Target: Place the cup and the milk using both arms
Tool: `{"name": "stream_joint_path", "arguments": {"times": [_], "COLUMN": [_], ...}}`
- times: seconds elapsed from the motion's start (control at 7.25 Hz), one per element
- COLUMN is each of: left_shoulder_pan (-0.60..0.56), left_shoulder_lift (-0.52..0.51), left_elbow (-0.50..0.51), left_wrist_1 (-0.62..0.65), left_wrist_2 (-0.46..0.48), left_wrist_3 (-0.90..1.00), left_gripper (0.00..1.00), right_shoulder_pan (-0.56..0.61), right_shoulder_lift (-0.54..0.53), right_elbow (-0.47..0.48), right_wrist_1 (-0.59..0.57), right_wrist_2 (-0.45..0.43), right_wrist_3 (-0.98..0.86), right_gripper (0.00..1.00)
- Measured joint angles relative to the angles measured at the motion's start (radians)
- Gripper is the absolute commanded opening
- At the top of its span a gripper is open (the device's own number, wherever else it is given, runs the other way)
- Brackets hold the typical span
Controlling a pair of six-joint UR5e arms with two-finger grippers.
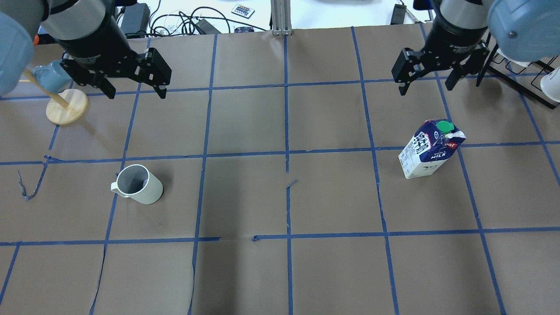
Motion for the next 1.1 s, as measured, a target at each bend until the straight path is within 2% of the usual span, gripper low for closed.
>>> {"name": "stream_joint_path", "arguments": {"times": [0.28, 0.55, 0.69, 0.97, 1.1], "left_shoulder_pan": [0.089, 0.104, 0.103, 0.102, 0.102], "left_shoulder_lift": [-0.038, -0.094, -0.116, -0.152, -0.163], "left_elbow": [-0.102, -0.236, -0.301, -0.396, -0.424], "left_wrist_1": [0.069, 0.205, 0.289, 0.408, 0.424], "left_wrist_2": [-0.009, -0.010, -0.007, -0.003, 0.000], "left_wrist_3": [0.103, 0.140, 0.159, 0.198, 0.203], "left_gripper": [1.00, 1.00, 0.96, 0.95, 0.96], "right_shoulder_pan": [-0.046, -0.052, -0.053, -0.053, -0.053], "right_shoulder_lift": [0.024, 0.031, 0.033, 0.034, 0.035], "right_elbow": [0.103, 0.181, 0.205, 0.224, 0.226], "right_wrist_1": [-0.114, -0.175, -0.189, -0.199, -0.198], "right_wrist_2": [0.001, -0.007, -0.011, -0.008, -0.011], "right_wrist_3": [-0.065, -0.090, -0.110, -0.137, -0.149], "right_gripper": [1.00, 1.00, 1.00, 0.68, 0.46]}}
